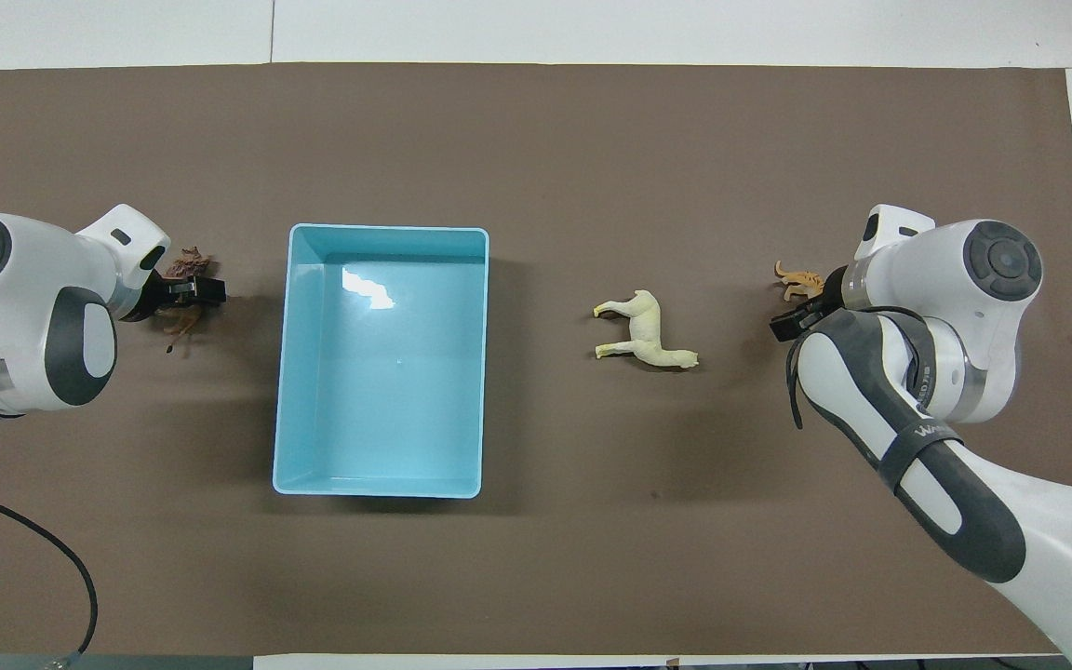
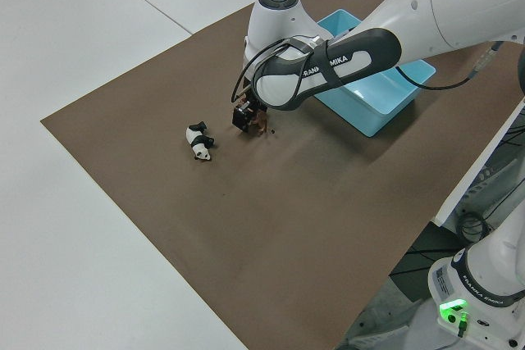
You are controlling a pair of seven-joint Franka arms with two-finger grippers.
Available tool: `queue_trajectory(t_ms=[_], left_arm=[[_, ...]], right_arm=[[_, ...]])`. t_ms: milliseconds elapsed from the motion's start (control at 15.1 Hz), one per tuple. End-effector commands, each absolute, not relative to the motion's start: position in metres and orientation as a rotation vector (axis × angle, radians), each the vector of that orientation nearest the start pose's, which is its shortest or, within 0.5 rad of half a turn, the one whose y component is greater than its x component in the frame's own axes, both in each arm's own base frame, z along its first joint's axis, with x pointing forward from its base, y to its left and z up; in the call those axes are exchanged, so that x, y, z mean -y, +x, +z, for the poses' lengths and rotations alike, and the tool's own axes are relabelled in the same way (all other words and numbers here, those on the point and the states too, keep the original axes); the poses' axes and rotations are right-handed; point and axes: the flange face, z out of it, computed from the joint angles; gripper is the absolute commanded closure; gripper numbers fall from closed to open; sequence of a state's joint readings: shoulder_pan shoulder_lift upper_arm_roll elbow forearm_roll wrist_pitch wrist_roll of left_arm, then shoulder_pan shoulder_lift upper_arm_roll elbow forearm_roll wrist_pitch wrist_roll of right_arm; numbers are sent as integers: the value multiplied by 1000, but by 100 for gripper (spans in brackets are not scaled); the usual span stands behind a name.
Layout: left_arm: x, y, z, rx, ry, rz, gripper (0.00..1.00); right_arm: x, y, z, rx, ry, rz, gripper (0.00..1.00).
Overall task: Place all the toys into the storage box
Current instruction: 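Place the brown horse in the box with the left while the right lifts the deer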
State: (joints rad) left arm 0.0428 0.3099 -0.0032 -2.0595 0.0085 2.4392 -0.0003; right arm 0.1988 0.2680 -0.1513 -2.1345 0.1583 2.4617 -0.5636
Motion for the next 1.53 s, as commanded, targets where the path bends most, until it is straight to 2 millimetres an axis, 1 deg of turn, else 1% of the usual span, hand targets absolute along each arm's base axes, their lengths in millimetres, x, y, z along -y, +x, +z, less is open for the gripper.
queue_trajectory(t_ms=[0, 133, 199, 265, 332, 398, 464, 531, 597, 663, 730, 796, 862, 929, 995, 1061, 1128, 1260, 1327, 1459], left_arm=[[-23, 599, 295, 44, -3125, -48, 99], [-21, 612, 315, 92, -3123, 16, 100], [-13, 616, 326, 105, -3122, 35, 100], [-1, 619, 341, 111, -3119, 58, 100], [7, 620, 358, 132, -3115, 96, 100], [20, 620, 387, 153, -3111, 116, 100], [41, 615, 410, 183, -3107, 151, 100], [67, 608, 433, 217, -3101, 166, 100], [99, 598, 446, 258, -3092, 185, 100], [134, 586, 453, 319, -3087, 187, 100], [172, 574, 451, 347, -3076, 177, 100], [205, 556, 445, 358, -3064, 182, 100], [227, 542, 441, 376, -3058, 172, 98], [247, 528, 433, 354, -3064, 152, 82], [258, 516, 427, 322, -3079, 121, 66], [260, 505, 418, 308, -3084, 112, 33], [260, 498, 414, 284, -3082, 120, 0], [262, 495, 415, 274, -3073, 141, 0], [262, 497, 419, 278, -3072, 141, 0], [250, 504, 428, 292, -3056, 143, 0]], right_arm=[[-18, 577, 287, 794, -2980, -155, 10], [-13, 576, 287, 799, -2980, -153, 20], [-13, 577, 287, 803, -2979, -156, 25], [-13, 577, 287, 819, -2975, -156, 34], [-12, 577, 287, 822, -2975, -156, 50], [-13, 577, 287, 826, -2974, -156, 73], [-13, 577, 287, 822, -2975, -159, 94], [-13, 577, 287, 820, -2974, -157, 100], [-13, 577, 288, 824, -2974, -159, 100], [-15, 577, 287, 827, -2974, -158, 100], [-17, 578, 288, 825, -2972, -156, 100], [-18, 578, 289, 825, -2972, -156, 100], [-18, 579, 290, 814, -2974, -158, 100], [-18, 581, 292, 815, -2975, -163, 100], [-18, 584, 295, 818, -2974, -170, 100], [-20, 587, 300, 821, -2972, -173, 100], [-23, 591, 307, 825, -2969, -180, 100], [-26, 603, 335, 778, -2972, -200, 100], [-30, 610, 353, 745, -2976, -205, 100], [-39, 622, 396, 658, -2985, -200, 100]])
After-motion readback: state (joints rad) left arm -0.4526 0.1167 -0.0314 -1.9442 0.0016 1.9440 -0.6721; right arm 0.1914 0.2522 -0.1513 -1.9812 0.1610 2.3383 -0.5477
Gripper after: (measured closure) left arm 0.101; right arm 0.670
